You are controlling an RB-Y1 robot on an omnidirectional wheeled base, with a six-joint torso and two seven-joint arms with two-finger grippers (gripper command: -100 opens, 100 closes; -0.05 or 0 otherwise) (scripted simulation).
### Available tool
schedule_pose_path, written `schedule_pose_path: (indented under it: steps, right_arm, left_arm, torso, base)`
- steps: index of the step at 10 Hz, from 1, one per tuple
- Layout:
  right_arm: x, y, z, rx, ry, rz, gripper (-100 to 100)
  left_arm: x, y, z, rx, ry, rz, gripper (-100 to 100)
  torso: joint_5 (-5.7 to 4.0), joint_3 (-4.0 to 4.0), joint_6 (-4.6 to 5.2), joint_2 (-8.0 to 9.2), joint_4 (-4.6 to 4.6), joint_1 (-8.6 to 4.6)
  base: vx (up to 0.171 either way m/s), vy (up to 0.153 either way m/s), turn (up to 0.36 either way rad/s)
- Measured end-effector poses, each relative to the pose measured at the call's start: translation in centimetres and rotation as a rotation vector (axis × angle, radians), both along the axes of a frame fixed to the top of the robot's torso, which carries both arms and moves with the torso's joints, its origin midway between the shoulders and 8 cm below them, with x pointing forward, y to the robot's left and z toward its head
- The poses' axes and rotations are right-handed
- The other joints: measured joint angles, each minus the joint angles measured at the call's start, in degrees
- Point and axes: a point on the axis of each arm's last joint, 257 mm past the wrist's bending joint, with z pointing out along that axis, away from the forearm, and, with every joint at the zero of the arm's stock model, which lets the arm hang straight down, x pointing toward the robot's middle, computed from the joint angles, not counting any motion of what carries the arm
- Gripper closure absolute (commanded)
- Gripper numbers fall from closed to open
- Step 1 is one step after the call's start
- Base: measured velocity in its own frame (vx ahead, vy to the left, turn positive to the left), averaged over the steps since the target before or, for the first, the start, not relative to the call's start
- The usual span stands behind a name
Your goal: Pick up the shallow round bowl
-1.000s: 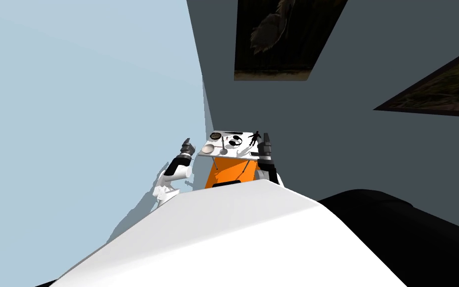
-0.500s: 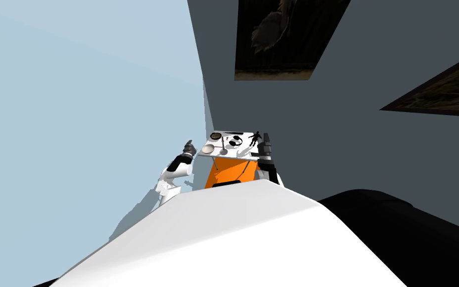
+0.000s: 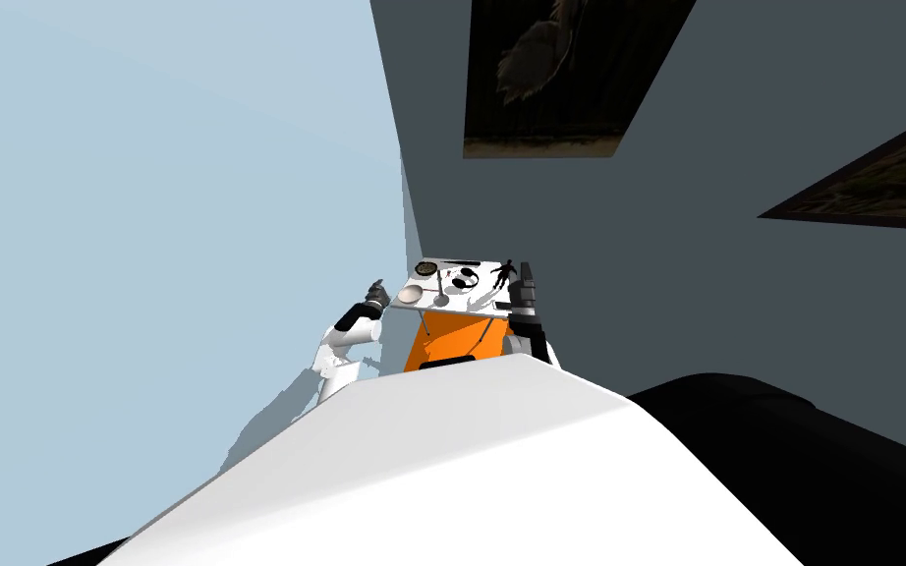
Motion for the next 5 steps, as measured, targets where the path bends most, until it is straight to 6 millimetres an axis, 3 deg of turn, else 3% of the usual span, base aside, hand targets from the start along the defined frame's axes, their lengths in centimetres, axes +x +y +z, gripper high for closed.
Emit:
schedule_pose_path:
  steps: [5]
  right_arm:
    - [0.0, 0.0, 0.0, 0.0, 0.0, 0.0, 0]
  left_arm:
    - [0.4, -0.2, -2.9, -0.037, 0.121, 0.011, -100]
  torso:
    - [0.0, -0.01, 0.0, -0.01, 0.0, 0.02]
  base:
    - [0.018, -0.003, -0.005]
